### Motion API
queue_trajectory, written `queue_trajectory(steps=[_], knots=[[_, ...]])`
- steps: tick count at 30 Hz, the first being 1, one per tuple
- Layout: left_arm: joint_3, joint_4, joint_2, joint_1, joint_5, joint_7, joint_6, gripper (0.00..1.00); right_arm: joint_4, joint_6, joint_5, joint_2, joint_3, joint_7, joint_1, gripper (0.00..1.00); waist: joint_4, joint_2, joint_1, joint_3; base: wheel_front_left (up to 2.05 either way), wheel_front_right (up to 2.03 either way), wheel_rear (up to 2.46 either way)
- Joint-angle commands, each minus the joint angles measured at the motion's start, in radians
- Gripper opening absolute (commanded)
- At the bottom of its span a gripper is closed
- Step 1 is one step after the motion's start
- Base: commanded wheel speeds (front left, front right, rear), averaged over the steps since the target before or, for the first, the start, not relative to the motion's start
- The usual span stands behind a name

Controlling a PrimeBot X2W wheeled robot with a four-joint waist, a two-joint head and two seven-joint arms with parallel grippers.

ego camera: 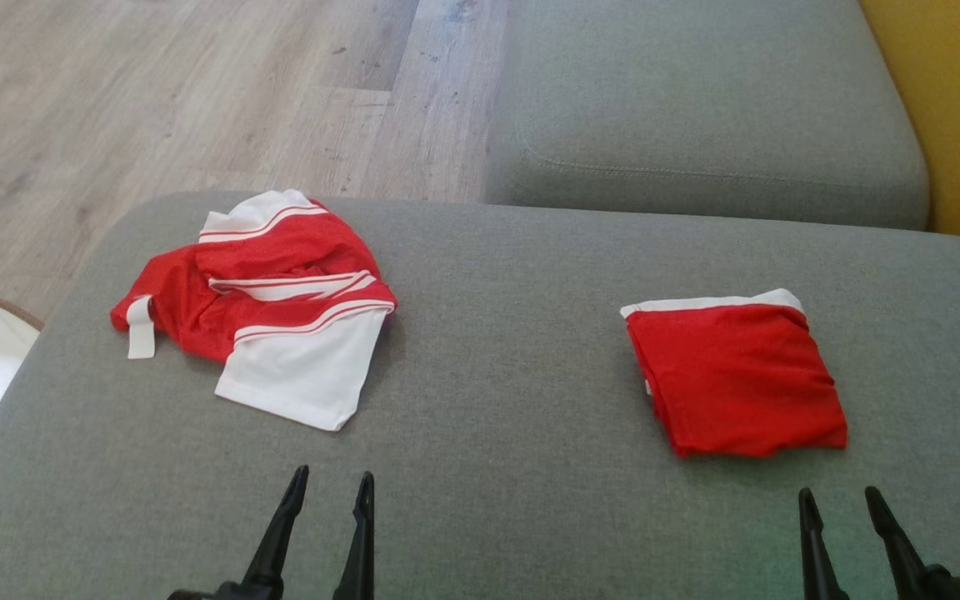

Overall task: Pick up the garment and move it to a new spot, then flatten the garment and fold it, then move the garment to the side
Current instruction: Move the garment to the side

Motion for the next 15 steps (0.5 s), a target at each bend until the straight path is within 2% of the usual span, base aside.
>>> queue_trajectory(steps=[1,15], knots=[[0.034,-0.035,-0.011,-0.042,0.012,-0.005,-0.006,1.00,-0.036,0.007,-0.009,-0.030,0.024,-0.014,-0.036,1.00,-0.002,0.0000,0.0000,-0.003,0.00,0.00,0.00],[0.036,-0.033,-0.012,-0.039,0.013,-0.005,-0.001,1.00,-0.038,0.007,-0.007,-0.038,0.054,-0.014,-0.035,1.00,-0.043,0.0000,0.0000,-0.007,0.00,0.00,0.00]])
